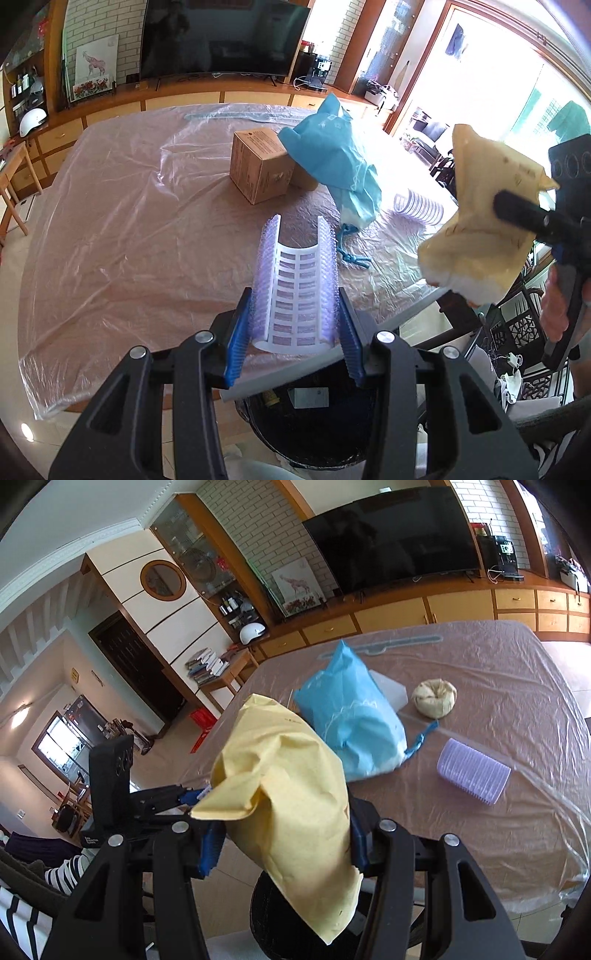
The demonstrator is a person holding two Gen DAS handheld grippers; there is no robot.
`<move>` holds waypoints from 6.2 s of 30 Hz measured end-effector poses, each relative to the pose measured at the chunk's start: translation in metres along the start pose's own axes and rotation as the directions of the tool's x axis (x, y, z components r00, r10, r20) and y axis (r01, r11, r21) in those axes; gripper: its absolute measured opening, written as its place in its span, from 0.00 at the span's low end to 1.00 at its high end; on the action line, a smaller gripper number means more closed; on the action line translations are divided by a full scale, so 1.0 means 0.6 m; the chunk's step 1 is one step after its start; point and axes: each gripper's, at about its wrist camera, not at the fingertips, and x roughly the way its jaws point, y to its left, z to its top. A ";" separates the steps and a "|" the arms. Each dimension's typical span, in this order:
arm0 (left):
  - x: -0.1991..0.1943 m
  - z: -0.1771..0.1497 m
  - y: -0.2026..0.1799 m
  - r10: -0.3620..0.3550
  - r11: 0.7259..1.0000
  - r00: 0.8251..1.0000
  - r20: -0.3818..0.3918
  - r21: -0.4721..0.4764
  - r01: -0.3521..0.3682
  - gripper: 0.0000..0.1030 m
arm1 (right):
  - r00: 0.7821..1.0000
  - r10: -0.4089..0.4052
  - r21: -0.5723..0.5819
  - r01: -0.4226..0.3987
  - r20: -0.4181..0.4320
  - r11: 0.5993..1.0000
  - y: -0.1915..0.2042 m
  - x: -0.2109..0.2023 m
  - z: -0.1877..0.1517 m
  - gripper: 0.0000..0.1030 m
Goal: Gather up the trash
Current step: 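Carry the hair roller and yellow paper bag with both tools over the trash bin, then open both tools to drop the roller and paper bag into the bin, then move both tools back over the table toward the remaining items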
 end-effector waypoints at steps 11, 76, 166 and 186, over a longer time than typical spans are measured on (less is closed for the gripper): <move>-0.016 -0.023 -0.026 -0.004 1.000 1.000 -0.006 0.022 0.005 0.43 | 0.999 0.011 -0.009 -0.012 -0.050 1.000 0.017 -0.015 -0.043 0.51; 0.093 -0.165 -0.064 0.046 0.995 0.965 -0.259 0.101 -0.020 0.43 | 0.895 -0.151 -0.052 0.142 -0.420 0.989 -0.019 0.129 -0.219 0.51; 0.052 0.082 0.023 0.203 0.952 0.978 0.057 0.221 -0.210 0.95 | 0.850 -0.523 -0.251 0.494 -0.063 0.833 -0.095 0.025 -0.034 0.96; 0.200 0.178 0.072 0.081 0.891 0.992 -0.100 0.453 -0.027 0.94 | 0.935 -0.257 -0.152 0.225 -0.246 0.963 -0.196 0.100 0.052 0.95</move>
